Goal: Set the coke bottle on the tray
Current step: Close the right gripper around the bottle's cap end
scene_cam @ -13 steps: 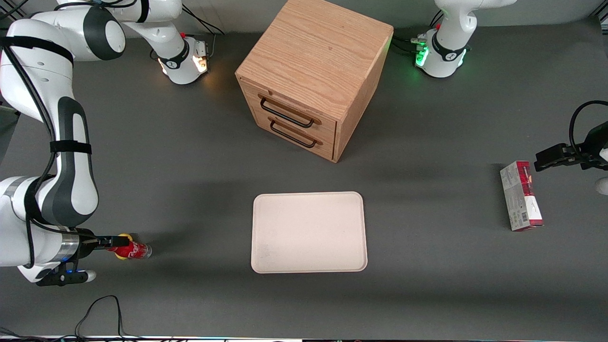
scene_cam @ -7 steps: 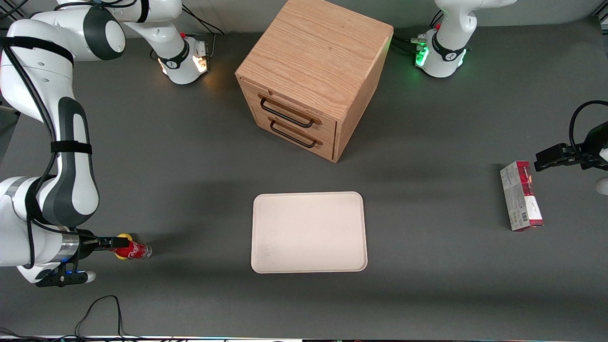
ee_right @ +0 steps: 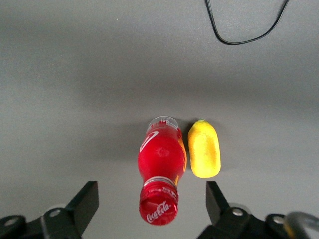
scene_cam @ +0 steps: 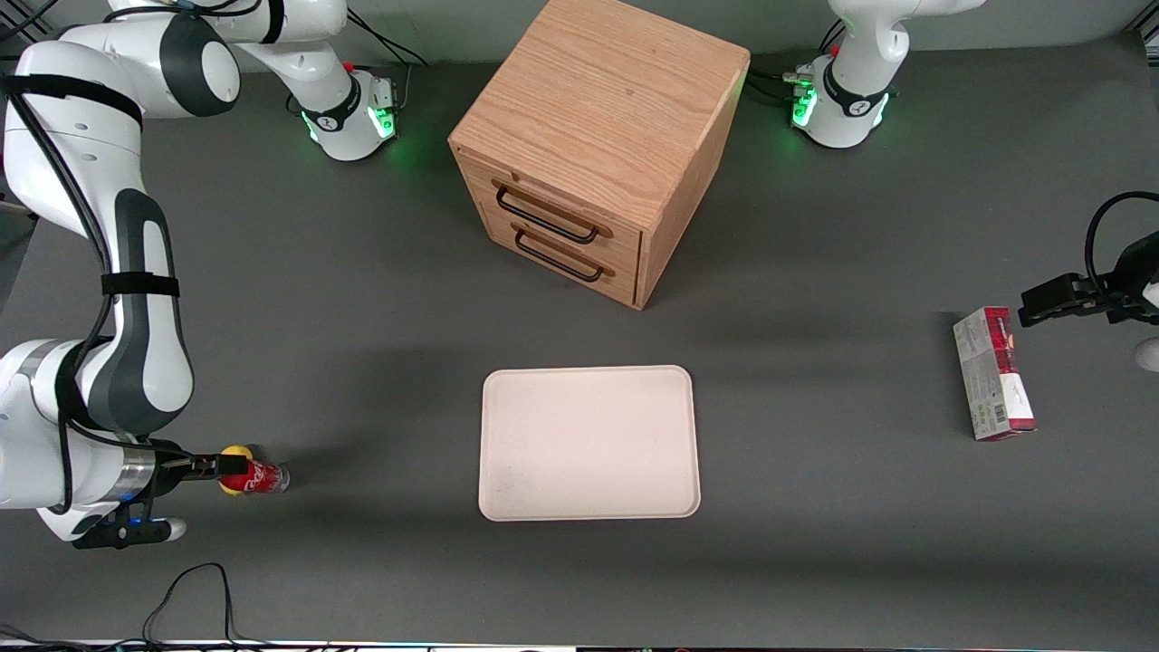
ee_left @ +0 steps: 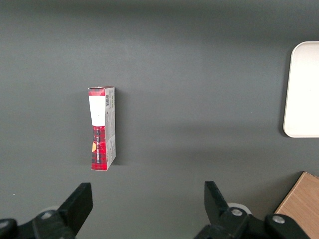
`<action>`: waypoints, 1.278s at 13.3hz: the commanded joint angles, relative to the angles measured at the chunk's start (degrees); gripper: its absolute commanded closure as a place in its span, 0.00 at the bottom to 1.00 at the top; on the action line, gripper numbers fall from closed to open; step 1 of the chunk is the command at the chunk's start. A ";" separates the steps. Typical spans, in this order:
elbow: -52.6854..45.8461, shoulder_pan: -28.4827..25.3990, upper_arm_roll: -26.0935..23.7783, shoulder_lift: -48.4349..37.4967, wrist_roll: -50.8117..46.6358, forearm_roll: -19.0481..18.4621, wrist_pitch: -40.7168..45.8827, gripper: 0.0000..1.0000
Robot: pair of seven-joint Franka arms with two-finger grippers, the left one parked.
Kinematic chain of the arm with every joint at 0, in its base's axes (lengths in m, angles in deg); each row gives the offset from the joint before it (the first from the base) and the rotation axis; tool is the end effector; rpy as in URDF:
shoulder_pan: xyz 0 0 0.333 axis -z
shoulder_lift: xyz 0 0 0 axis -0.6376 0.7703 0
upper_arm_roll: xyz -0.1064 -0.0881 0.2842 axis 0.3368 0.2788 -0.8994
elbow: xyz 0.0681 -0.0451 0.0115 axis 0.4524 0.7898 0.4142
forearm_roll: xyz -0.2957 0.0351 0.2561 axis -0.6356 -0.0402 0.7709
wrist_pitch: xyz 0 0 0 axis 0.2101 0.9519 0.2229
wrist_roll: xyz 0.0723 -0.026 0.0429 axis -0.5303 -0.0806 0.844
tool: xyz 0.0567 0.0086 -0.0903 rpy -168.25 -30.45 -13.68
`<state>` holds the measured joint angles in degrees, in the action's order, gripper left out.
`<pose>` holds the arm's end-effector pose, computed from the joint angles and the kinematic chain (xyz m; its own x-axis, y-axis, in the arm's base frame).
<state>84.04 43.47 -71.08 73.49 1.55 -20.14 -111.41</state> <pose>0.7565 -0.0535 0.3291 0.9954 0.0519 -0.0806 0.0516 -0.9987 -0.0054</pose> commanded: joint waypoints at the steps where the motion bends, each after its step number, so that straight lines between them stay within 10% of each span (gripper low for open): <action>1: 0.15 0.10 -0.18 -0.02 1.09 -0.74 -0.97 0.46; 3: 0.15 0.19 -0.18 -0.02 1.00 -0.74 -0.97 0.97; 13: -0.91 -0.25 -0.27 -1.06 -0.05 -0.65 0.69 1.00; 17: -8.81 -1.39 -0.71 -4.39 -2.15 -0.39 17.27 1.00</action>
<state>78.74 42.92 -71.38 72.61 1.31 -20.21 -101.76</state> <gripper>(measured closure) 0.687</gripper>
